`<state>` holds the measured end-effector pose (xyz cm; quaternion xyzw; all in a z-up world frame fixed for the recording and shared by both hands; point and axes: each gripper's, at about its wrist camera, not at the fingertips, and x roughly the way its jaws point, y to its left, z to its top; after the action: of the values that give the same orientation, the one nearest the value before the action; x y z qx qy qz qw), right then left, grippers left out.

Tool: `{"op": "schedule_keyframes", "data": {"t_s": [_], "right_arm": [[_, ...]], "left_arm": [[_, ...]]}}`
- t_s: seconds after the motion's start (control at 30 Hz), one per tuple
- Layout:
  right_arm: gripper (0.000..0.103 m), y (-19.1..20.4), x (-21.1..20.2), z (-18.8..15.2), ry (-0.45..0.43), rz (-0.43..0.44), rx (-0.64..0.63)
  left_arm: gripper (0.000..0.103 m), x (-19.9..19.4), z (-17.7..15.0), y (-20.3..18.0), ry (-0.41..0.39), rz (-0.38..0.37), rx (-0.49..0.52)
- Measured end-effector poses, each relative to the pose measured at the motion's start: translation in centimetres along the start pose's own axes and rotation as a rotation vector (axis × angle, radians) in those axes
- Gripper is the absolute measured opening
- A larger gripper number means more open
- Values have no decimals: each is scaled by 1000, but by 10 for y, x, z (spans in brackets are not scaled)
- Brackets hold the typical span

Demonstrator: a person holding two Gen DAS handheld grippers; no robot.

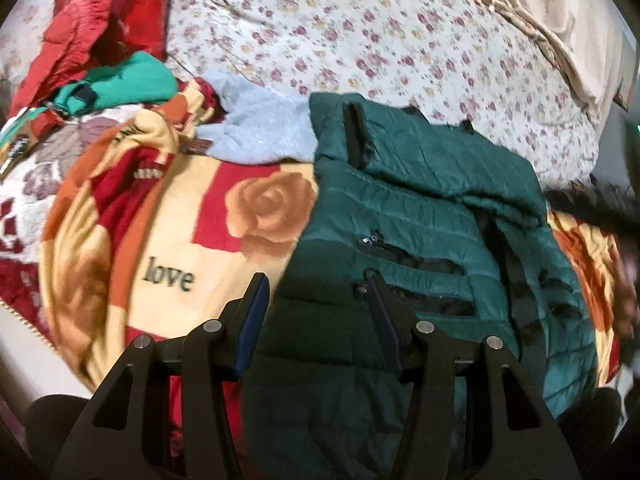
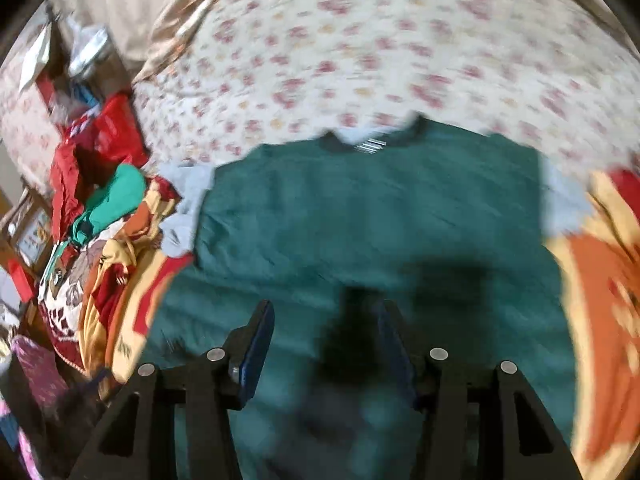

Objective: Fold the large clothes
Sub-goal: 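Grasp the jacket side edge with both tools and fold it toward the middle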

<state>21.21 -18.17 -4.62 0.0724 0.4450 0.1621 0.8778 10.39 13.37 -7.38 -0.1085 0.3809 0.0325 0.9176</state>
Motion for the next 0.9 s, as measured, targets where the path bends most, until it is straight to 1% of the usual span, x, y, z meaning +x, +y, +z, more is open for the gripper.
{"op": "schedule_keyframes", "data": {"t_s": [0.03, 0.07, 0.1, 0.13, 0.2, 0.23, 0.33, 0.4, 0.53, 0.63, 0.77, 0.9], "right_arm": [[56, -16, -10, -9, 2, -7, 26], [57, -39, -23, -21, 5, -16, 71], [58, -51, -29, -28, 5, -22, 102], [58, -72, -39, -39, -1, -25, 156], [59, -105, -56, -55, -14, -12, 257], [61, -124, -63, -63, -20, 1, 311], [63, -161, -71, -81, -23, 26, 410], [63, -171, -68, -86, -12, 36, 433], [63, -181, -50, -96, 19, 37, 450], [63, -183, -38, -100, 35, 41, 459], [63, -191, -29, -105, 49, 44, 480], [65, -199, -23, -108, 52, 87, 523]], "left_arm": [[50, -4, 2, 2, -4, 5, -3], [50, -10, 5, 7, -5, 12, -13], [50, -13, 8, 11, -3, 11, -27], [50, -16, 11, 18, 3, 4, -50], [50, -20, 18, 32, 30, -19, -101], [50, -21, 20, 39, 47, -26, -116], [51, -19, 30, 57, 86, -19, -146], [54, -12, 36, 66, 123, -21, -157], [55, 13, 41, 75, 207, -74, -195], [55, 33, 37, 72, 272, -124, -203], [55, 57, 30, 60, 340, -191, -184], [55, 81, 24, 54, 400, -277, -198]]}}
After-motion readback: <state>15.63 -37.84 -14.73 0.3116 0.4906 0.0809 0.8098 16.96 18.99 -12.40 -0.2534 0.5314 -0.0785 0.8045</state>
